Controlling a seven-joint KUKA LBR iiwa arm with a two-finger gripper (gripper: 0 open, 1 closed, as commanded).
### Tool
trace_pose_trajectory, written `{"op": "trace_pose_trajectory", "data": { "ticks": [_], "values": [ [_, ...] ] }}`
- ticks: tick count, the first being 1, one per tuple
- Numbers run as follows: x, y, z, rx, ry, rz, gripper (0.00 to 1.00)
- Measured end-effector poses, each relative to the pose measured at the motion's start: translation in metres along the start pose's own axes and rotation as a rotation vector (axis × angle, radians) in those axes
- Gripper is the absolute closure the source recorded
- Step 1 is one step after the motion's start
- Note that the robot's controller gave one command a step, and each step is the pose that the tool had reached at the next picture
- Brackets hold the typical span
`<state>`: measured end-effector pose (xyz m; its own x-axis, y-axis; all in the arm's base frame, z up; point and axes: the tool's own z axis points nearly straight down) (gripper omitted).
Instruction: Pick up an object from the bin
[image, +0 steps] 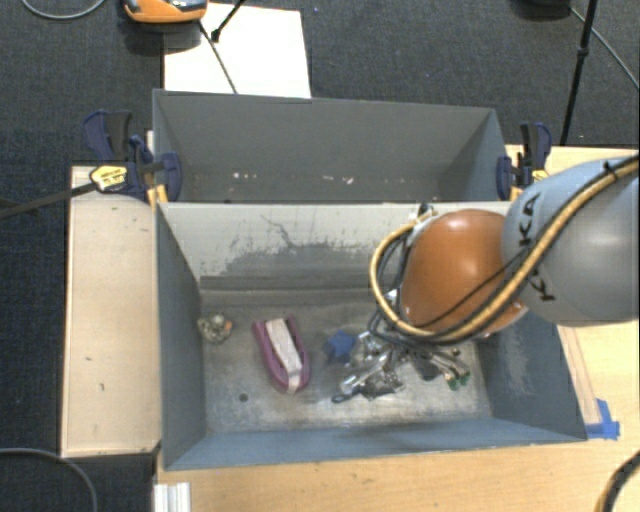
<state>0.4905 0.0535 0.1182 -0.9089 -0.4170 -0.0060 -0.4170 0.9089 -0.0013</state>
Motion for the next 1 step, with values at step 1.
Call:
{"op": "trace_pose_trajectory", "data": {
  "ticks": [1],
  "values": [
    [-0.0023,-0.0007,-0.0816,0.002,-0.003,0.009,1.0]
  ]
}}
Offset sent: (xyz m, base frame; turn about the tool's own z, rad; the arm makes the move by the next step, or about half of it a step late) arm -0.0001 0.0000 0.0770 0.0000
